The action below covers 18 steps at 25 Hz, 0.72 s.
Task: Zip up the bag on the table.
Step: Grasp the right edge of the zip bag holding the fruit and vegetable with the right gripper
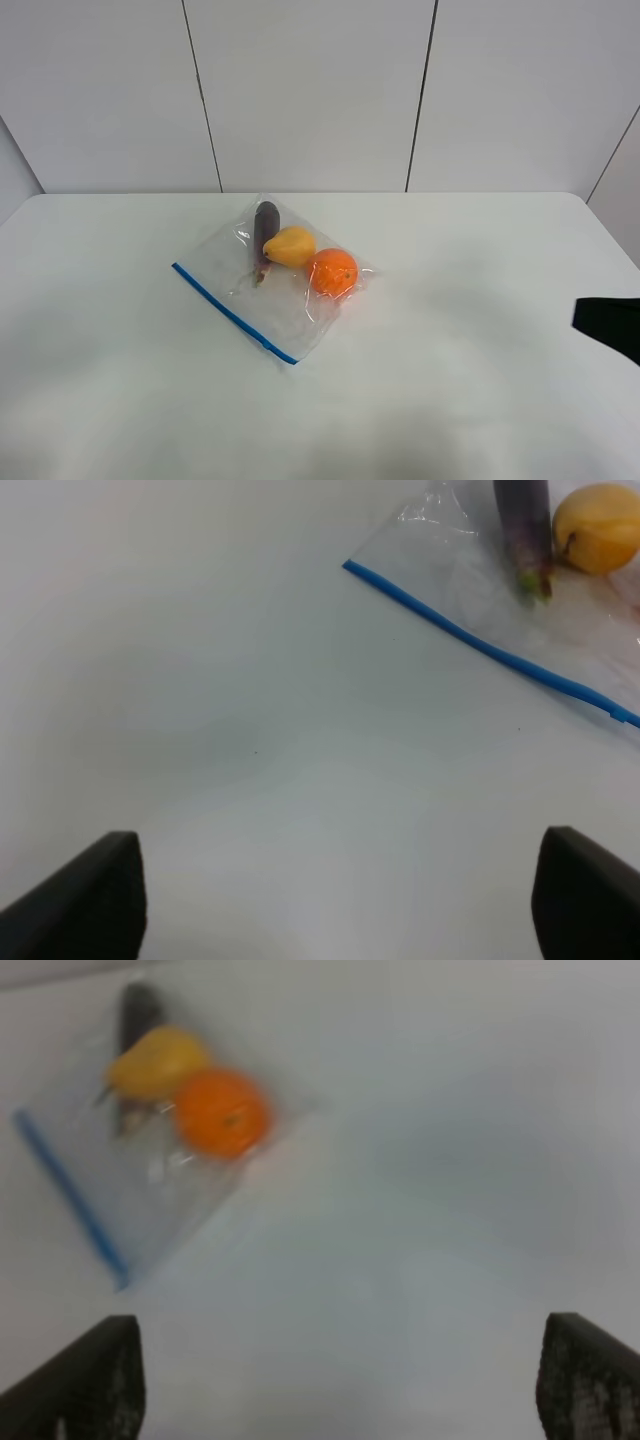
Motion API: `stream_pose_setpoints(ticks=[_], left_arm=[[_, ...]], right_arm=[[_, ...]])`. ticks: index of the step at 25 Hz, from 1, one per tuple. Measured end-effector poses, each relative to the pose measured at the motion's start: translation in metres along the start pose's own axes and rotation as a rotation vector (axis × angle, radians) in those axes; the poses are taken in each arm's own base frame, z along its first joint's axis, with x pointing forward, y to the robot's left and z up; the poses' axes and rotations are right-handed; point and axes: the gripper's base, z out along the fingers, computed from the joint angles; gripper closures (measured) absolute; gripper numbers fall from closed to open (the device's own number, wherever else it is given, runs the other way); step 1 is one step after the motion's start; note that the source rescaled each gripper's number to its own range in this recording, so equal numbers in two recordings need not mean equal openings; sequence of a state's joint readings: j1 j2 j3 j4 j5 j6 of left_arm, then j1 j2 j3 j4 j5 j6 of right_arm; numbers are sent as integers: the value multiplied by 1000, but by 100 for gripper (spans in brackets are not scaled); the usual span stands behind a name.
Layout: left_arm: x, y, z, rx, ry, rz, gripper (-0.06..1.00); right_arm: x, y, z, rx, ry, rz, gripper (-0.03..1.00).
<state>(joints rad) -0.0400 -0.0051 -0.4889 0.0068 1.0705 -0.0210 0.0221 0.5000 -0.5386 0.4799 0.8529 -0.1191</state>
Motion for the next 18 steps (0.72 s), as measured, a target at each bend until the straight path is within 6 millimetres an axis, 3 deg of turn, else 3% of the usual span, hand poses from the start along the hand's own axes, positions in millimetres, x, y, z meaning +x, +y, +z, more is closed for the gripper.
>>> stream_pose_setpoints(ticks=[8, 18], left_arm=[[0, 0, 0, 0, 0, 0, -6], [0, 0, 0, -1, 0, 1, -6]], right_arm=[[-16, 1, 59, -185, 211, 112, 3], [-18, -11, 125, -303, 369, 226, 3]])
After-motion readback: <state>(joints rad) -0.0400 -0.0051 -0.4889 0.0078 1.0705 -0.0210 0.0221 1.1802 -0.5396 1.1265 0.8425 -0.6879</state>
